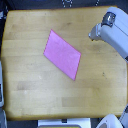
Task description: Folding a cloth
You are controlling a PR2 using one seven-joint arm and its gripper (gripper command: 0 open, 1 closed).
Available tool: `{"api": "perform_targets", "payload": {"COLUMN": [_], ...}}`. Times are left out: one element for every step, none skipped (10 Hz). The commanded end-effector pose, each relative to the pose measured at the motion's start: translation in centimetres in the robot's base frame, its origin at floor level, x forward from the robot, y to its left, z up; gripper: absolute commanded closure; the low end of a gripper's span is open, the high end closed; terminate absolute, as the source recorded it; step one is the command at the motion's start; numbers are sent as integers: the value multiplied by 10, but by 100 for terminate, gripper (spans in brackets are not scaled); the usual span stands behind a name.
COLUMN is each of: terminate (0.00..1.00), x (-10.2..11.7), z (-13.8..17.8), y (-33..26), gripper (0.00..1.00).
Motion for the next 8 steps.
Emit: {"api": "perform_targets", "payload": {"terminate": [0, 0, 0, 0, 0, 0, 0, 0], "x": [0, -1, -10, -18, -28, -38, -44, -51], "z": [-1, -7, -16, -25, -38, -51, -63, -73], "y": [2, 16, 29, 37, 49, 62, 75, 89], "gripper": [0, 0, 0, 0, 0, 0, 0, 0]}}
